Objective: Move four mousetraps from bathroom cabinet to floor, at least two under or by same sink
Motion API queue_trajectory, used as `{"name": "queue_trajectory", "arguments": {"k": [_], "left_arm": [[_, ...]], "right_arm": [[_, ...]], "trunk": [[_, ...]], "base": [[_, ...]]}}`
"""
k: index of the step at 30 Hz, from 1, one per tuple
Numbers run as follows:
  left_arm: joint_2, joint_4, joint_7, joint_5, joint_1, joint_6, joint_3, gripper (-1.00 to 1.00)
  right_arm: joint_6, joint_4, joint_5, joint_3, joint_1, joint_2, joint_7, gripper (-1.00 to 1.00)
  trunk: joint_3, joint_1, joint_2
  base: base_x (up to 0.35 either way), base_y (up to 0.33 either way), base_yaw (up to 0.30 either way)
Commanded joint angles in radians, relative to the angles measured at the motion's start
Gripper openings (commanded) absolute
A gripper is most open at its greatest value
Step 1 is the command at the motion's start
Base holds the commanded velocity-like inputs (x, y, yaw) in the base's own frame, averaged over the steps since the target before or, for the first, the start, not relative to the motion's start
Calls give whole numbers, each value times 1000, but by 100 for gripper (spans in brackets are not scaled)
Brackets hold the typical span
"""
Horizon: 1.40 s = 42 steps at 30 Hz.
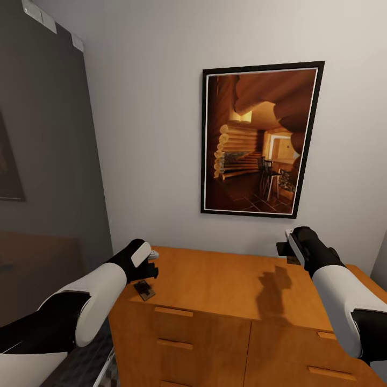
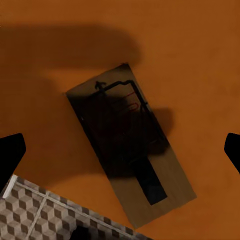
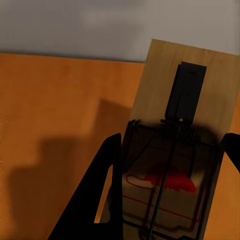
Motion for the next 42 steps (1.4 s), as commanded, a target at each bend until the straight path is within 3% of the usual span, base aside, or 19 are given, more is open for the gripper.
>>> {"name": "queue_trajectory", "arguments": {"k": [1,17,30,42], "left_arm": [[0,-2,11,11,0,2,-2,100],[-2,-2,15,14,0,2,0,100],[-2,-3,19,11,0,2,2,100],[-3,-3,20,13,0,2,3,100]], "right_arm": [[4,-1,8,-4,-1,1,6,-100],[4,-1,8,-4,-1,1,5,-100],[4,-1,8,-4,-1,1,5,-100],[4,-1,8,-4,-1,-1,4,-100]], "trunk": [[-1,0,-1],[-1,0,-1],[-42,50,-92],[-45,54,-99]], "base": [[0,0,0],[0,0,0],[0,0,0],[0,0,0]]}}
